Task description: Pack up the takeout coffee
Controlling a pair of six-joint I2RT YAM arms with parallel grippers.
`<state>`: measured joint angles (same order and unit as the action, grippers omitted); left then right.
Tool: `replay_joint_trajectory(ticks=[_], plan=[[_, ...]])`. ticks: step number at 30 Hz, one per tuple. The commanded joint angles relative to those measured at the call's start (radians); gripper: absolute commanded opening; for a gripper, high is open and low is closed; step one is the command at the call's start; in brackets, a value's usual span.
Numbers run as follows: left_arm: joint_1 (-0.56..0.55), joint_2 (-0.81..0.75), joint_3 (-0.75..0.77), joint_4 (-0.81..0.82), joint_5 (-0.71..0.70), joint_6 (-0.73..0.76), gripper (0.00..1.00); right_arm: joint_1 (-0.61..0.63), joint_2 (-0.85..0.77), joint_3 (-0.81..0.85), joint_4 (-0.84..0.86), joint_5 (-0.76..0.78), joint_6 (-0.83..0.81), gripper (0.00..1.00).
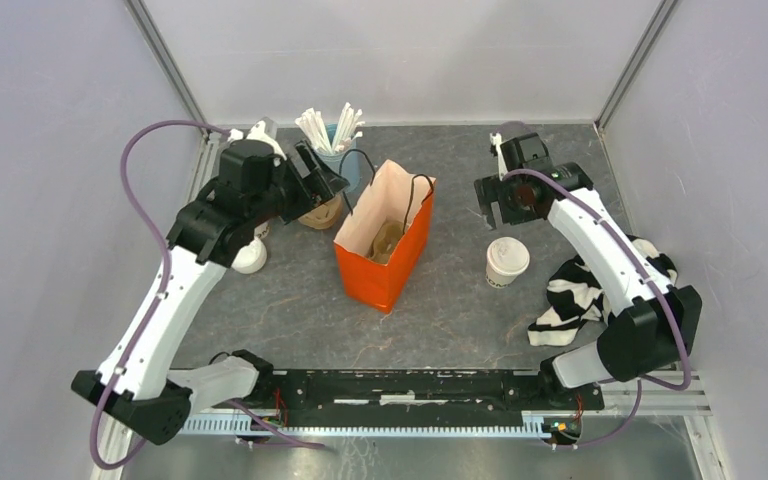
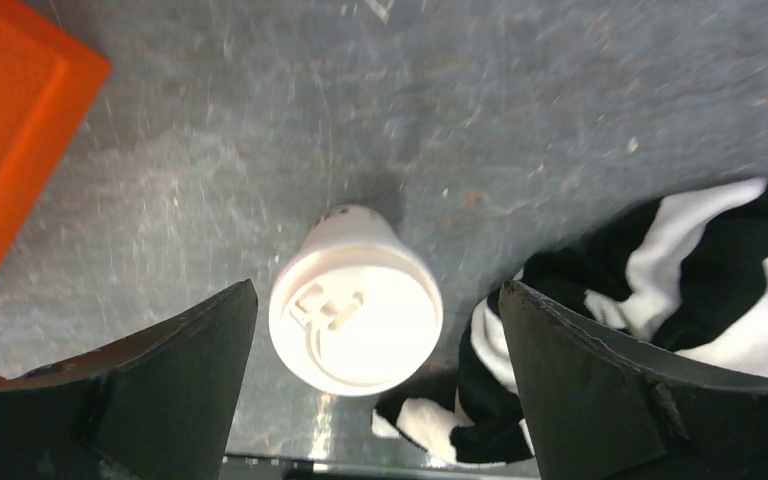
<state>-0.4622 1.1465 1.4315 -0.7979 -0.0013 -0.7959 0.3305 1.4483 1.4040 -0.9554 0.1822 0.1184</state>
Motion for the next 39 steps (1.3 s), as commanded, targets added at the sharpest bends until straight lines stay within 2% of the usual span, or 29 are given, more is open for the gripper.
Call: replay_joint_trajectory(ticks=[1, 9, 15, 26, 34, 39], plan=[[0.002, -0.084, -0.018, -0.041, -0.014, -0.09, 0.91, -0.008, -0.05, -0.042, -0.034, -0.061, -0.011, 0.98], [0.002, -0.147, -0.1, -0.04, 0.044, -0.138, 0.9, -0.009, -0.103, -0.193, 0.016, -0.139, -0.045, 0.98], [0.002, -0.131, -0.11, -0.041, 0.098, -0.15, 0.9, -0.009, -0.093, -0.212, 0.027, -0.103, -0.068, 0.98], [0.002, -0.112, -0.108, -0.041, 0.115, -0.137, 0.91, -0.01, -0.095, -0.252, 0.046, -0.098, -0.062, 0.97], [0.002, -0.113, -0.111, -0.043, 0.118, -0.132, 0.9, -0.014, -0.1, -0.266, 0.058, -0.107, -0.061, 0.88], [0.002, -0.107, -0.104, -0.055, 0.115, -0.129, 0.89, -0.017, -0.097, -0.277, 0.063, -0.111, -0.065, 0.87]])
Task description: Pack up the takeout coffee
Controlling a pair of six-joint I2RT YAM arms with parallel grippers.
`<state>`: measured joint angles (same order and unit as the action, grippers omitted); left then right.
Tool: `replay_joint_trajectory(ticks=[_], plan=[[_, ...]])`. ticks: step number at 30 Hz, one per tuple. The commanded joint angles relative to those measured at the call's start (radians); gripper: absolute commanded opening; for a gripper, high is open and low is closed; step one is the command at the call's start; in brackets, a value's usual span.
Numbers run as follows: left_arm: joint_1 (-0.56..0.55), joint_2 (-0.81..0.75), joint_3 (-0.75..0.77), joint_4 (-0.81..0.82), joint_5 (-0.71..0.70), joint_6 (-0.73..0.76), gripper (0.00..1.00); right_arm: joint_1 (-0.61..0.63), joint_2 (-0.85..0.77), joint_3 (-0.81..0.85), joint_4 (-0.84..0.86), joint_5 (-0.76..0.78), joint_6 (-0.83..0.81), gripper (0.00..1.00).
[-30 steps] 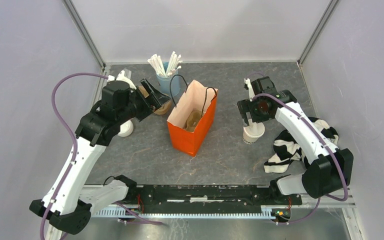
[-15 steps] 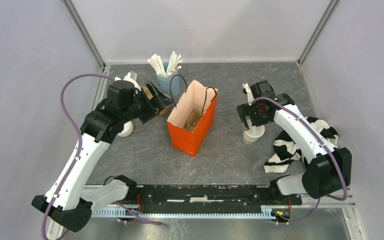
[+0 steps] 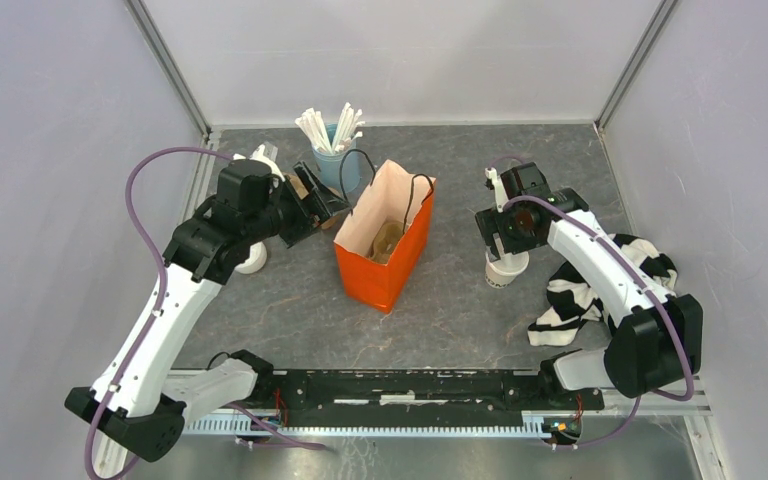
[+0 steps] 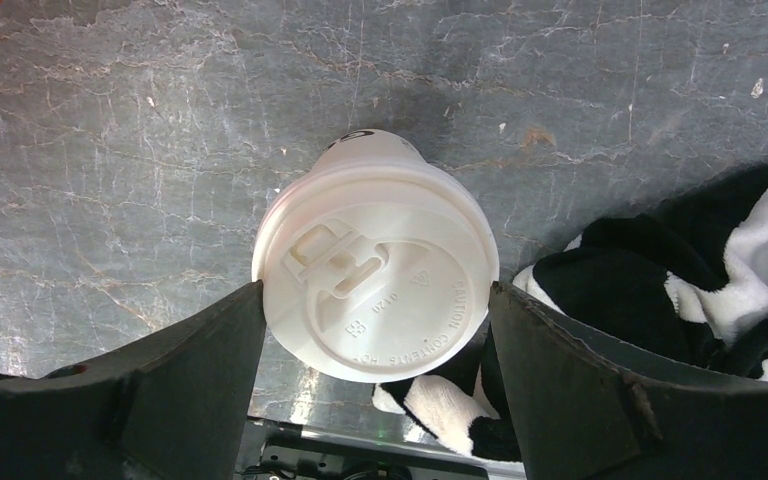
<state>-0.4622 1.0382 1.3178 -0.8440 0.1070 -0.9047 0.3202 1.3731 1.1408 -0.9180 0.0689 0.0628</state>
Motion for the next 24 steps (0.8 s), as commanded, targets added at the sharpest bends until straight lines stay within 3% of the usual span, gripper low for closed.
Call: replay_joint_trajectory(ticks=[1, 7, 11, 19, 24], plan=[[0.002, 0.004, 0.013, -0.013, 0.006, -0.018, 0.89, -0.009, -0.023, -0.015, 0.025, 0.004, -0.01, 0.87], [0.002, 0.027, 0.03, -0.063, 0.008, -0.022, 0.91, -0.011, -0.023, -0.022, 0.026, 0.005, -0.014, 0.87], [0.001, 0.03, 0.024, -0.077, 0.023, -0.07, 0.99, -0.01, -0.023, -0.029, 0.027, 0.002, -0.015, 0.87], [0.002, 0.012, 0.016, -0.091, -0.023, -0.153, 1.0, -0.012, -0.025, -0.045, 0.039, -0.004, -0.016, 0.88], [0.001, 0.017, -0.018, -0.119, 0.044, -0.216, 0.98, -0.013, -0.031, -0.03, 0.041, -0.015, -0.021, 0.8]])
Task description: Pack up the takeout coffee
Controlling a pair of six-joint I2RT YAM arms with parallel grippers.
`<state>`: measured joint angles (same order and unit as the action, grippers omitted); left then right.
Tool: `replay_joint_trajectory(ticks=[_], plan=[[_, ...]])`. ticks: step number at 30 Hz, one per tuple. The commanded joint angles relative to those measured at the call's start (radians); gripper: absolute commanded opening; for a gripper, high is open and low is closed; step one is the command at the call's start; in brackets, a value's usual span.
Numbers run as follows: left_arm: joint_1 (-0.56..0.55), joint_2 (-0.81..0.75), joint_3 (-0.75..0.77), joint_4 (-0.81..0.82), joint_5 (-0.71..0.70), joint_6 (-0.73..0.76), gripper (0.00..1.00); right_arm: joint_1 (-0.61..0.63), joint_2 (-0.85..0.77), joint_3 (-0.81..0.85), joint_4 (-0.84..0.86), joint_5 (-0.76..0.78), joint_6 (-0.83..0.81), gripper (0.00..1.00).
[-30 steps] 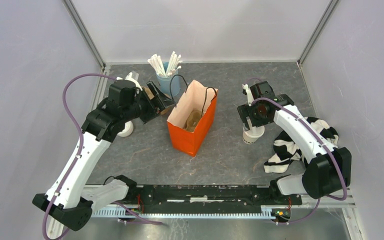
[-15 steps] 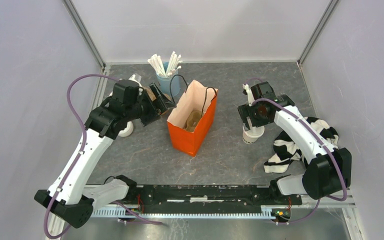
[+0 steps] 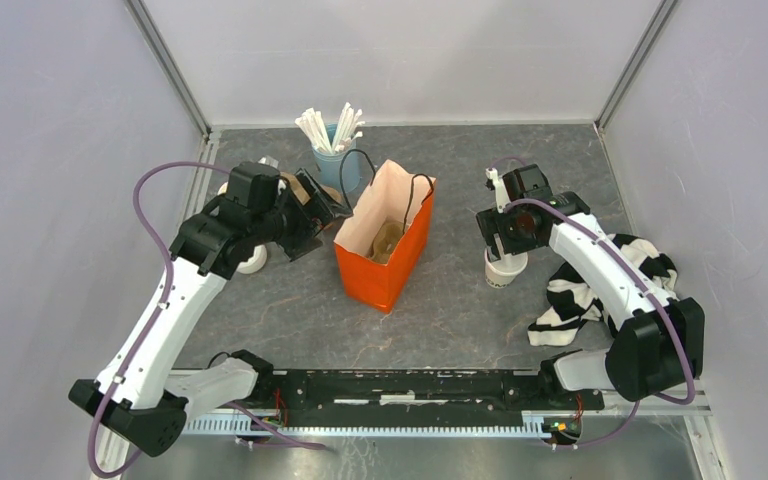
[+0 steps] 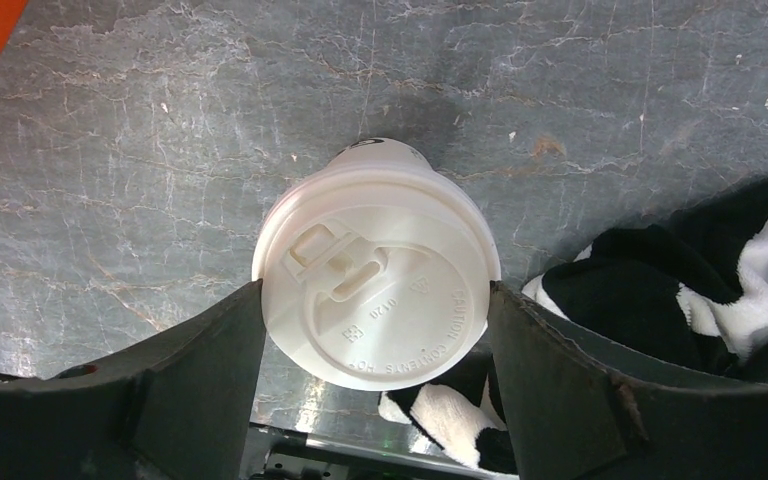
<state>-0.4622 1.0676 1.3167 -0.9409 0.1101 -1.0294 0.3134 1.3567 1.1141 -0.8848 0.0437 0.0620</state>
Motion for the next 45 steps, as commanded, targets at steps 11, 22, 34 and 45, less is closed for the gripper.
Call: replay_joint_trajectory(ticks=[11, 22, 34, 45], plan=[[-0.031, 0.005, -0.051, -0.19, 0.17, -0.391, 0.8, -0.003, -0.063, 0.019, 0.054, -0.074, -0.054, 0.69], [-0.237, 0.142, 0.049, -0.175, -0.039, -0.642, 0.71, 0.011, -0.108, 0.027, 0.054, -0.074, -0.085, 0.65], [-0.263, 0.221, 0.115, -0.267, -0.107, -0.679, 0.48, 0.062, -0.147, 0.093, 0.03, -0.074, -0.095, 0.6], [-0.281, 0.301, 0.226, -0.319, -0.174, -0.582, 0.25, 0.092, -0.176, 0.233, -0.007, -0.097, -0.088, 0.57]])
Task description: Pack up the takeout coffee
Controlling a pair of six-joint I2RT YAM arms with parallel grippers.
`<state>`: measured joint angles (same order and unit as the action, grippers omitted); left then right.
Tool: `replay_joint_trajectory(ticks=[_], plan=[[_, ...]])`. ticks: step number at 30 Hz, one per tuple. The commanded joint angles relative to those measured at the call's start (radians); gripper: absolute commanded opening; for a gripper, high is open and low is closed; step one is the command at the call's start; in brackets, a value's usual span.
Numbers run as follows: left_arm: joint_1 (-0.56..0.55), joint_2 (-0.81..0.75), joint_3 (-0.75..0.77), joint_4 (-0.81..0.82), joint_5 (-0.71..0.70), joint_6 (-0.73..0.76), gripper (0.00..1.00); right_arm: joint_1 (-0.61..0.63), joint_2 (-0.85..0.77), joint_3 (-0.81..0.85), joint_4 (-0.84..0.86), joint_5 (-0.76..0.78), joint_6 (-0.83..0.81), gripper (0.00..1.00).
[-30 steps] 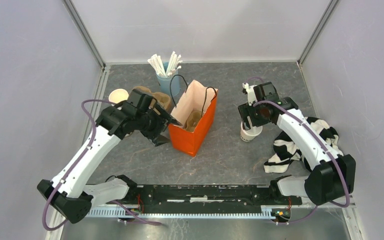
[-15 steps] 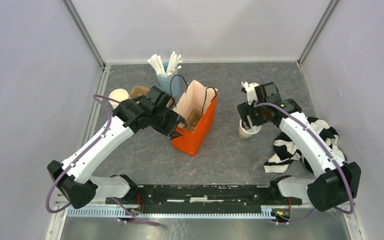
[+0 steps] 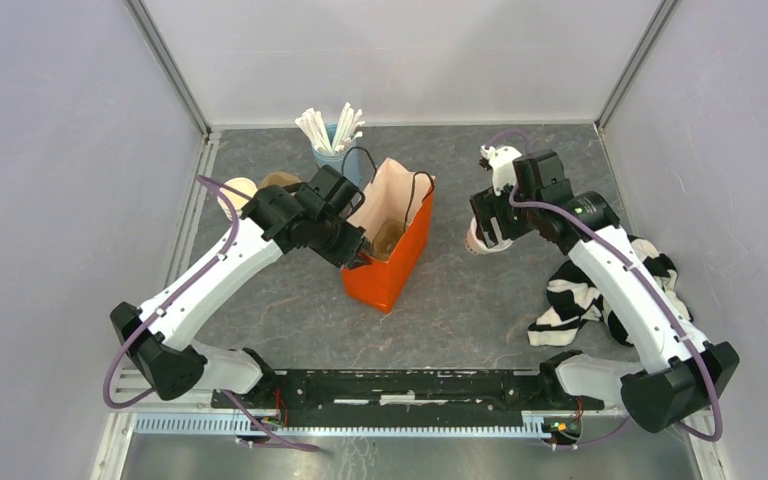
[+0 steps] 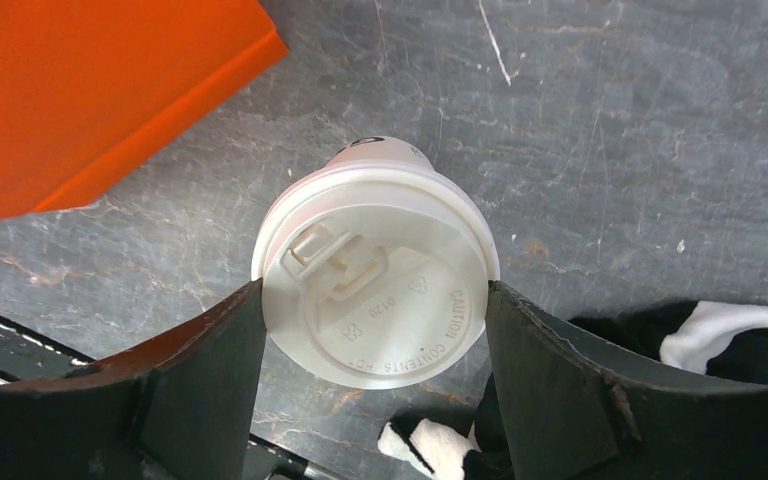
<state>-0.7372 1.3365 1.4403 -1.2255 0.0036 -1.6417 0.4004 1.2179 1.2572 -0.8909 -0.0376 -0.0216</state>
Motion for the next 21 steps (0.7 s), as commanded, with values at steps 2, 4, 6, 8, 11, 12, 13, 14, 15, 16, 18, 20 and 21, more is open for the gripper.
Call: replay_joint_trajectory(ticks=[2, 4, 6, 8, 11, 12, 13, 14, 15, 16, 18, 20, 21], plan=[[-0.007, 0.059, 0.146, -0.052, -0.094, 0.065, 0.2, 0.006, -0.047, 0.129, -0.006, -0.018, -0.009, 0.56], [-0.008, 0.084, 0.193, -0.066, -0.119, 0.122, 0.16, 0.006, -0.058, 0.172, -0.013, -0.016, -0.01, 0.55], [-0.009, 0.093, 0.202, -0.061, -0.123, 0.163, 0.11, 0.005, -0.078, 0.207, -0.015, -0.019, -0.012, 0.54], [-0.011, 0.095, 0.2, -0.038, -0.126, 0.215, 0.09, 0.005, -0.109, 0.227, -0.009, -0.018, -0.019, 0.53], [-0.011, 0.111, 0.206, 0.014, -0.124, 0.351, 0.07, 0.006, -0.18, 0.215, 0.013, -0.006, -0.042, 0.52], [-0.011, 0.119, 0.208, 0.032, -0.118, 0.398, 0.07, 0.006, -0.205, 0.209, 0.019, 0.002, -0.056, 0.52], [-0.012, 0.125, 0.203, 0.066, -0.102, 0.466, 0.07, 0.006, -0.224, 0.202, 0.023, 0.009, -0.068, 0.52], [-0.013, 0.127, 0.199, 0.095, -0.086, 0.53, 0.05, 0.006, -0.241, 0.202, 0.022, 0.02, -0.07, 0.52], [-0.018, 0.13, 0.204, 0.104, -0.094, 0.574, 0.05, 0.006, -0.25, 0.21, 0.014, 0.026, -0.073, 0.51], [-0.024, 0.131, 0.203, 0.118, -0.094, 0.627, 0.05, 0.005, -0.256, 0.223, 0.006, 0.009, -0.087, 0.5], [-0.03, 0.13, 0.198, 0.138, -0.096, 0.721, 0.05, 0.012, -0.275, 0.221, 0.009, -0.051, -0.121, 0.5], [-0.034, 0.115, 0.176, 0.189, -0.093, 0.802, 0.06, 0.018, -0.304, 0.194, 0.04, -0.109, -0.139, 0.48], [-0.035, 0.111, 0.17, 0.203, -0.096, 0.828, 0.06, 0.019, -0.314, 0.19, 0.048, -0.135, -0.149, 0.48]])
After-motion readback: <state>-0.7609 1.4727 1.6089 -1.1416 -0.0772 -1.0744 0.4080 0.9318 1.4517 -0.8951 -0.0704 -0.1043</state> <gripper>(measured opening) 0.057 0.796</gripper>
